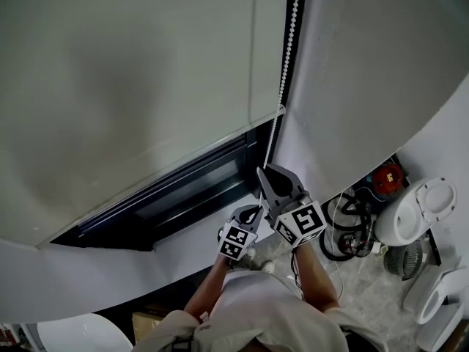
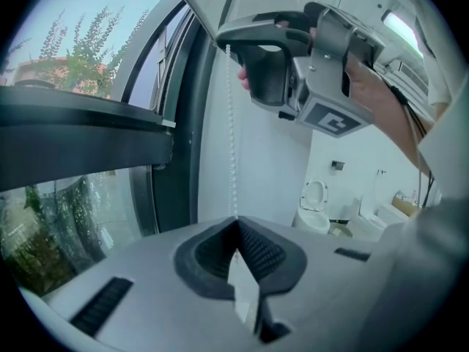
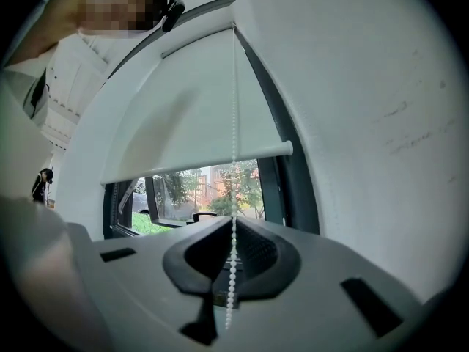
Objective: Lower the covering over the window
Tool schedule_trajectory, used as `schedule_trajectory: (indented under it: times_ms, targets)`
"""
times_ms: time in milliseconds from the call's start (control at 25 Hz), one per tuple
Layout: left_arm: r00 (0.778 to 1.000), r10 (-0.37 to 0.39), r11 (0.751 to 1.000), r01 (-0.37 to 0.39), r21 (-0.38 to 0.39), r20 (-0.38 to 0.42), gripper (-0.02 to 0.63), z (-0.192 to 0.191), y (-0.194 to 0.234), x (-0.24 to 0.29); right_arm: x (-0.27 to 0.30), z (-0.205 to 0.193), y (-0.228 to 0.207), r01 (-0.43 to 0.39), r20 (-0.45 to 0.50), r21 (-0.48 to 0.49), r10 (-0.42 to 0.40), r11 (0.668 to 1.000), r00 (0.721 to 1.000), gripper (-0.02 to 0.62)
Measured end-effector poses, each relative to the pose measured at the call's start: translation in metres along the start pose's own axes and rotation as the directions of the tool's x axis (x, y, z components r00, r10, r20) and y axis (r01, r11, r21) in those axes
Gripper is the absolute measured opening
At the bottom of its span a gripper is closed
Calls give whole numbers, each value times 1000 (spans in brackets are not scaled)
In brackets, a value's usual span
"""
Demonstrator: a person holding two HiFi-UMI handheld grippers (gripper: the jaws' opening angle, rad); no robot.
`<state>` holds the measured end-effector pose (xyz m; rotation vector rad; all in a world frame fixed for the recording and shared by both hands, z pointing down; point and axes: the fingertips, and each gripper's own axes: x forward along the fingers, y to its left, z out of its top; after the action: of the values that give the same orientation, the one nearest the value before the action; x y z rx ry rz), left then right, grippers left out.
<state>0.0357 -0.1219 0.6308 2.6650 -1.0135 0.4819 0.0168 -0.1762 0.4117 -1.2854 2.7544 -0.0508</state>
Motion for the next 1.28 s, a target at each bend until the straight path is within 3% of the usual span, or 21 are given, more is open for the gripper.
schedule_trajectory:
  times_ms: [200,1280]
  targets:
    - [1000,-1,1000,1,5,-6,14,-1,0,-1,3,-5,1,-7,-11,9,7,1000,1000,6]
    - [996,-11,999,9,-31,-91,14,-42,6,2,7,-109,-8,20,-219,97,2,995,976,6]
